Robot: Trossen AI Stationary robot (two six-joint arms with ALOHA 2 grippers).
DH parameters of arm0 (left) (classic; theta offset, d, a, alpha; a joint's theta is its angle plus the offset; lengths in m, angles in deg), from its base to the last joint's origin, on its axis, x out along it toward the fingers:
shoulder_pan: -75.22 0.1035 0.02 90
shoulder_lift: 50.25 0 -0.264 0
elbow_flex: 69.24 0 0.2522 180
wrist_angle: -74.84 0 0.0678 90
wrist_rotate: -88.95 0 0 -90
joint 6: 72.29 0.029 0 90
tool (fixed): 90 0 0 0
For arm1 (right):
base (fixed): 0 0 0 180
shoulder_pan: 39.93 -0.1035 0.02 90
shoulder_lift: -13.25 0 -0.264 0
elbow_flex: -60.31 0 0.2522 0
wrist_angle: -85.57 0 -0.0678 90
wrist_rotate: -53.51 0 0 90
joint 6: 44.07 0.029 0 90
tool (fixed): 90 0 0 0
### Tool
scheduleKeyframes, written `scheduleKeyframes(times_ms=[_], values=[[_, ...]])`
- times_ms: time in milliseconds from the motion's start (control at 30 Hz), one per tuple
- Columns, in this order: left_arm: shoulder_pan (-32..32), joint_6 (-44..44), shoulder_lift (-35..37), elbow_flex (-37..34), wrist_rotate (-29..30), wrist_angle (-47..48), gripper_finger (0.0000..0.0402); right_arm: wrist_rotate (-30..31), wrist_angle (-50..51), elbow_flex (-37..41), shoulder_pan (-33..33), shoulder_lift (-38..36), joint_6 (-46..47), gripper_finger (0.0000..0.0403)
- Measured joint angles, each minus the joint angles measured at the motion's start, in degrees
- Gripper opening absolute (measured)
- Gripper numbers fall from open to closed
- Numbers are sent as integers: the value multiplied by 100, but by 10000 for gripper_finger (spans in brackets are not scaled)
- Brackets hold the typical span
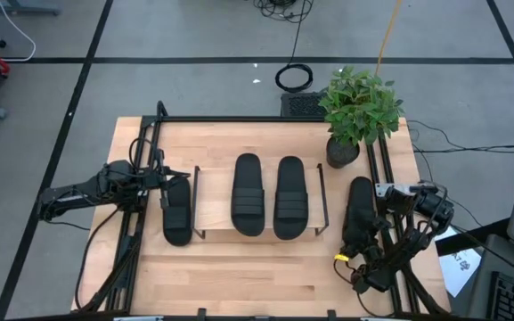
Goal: Pick and place slides into the shelf
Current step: Put the right black slide under the shelf
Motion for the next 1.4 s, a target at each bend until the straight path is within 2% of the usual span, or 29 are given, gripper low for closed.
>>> scheduleKeyframes(times_ms=[67,167,233,367,433,767,900,1233,1400], values=[[1,-1,1,0,0,-5,21,-12,21,-14,1,4,86,131],[-1,10,1,0,0,-15,21,-9,335,-128,1,22,122,45],[0,10,1,0,0,-45,21,16,676,-290,4,27,64,15],[-1,-16,0,0,0,-51,21,72,1476,-847,10,19,54,7],[0,-18,1,0,0,-50,21,171,1371,-1032,29,-77,-529,5],[-1,-53,-1,0,-2,-47,21,190,1436,-2184,157,-99,-1511,3],[-1,-120,0,0,0,-49,21,-41,1450,-2660,85,-102,-1963,2],[-1,-171,1,0,1,-49,21,-371,1461,-3432,-146,-102,-2253,1],[-1,-232,1,0,2,-47,21,-406,1446,-4084,-369,-102,-2281,1]])
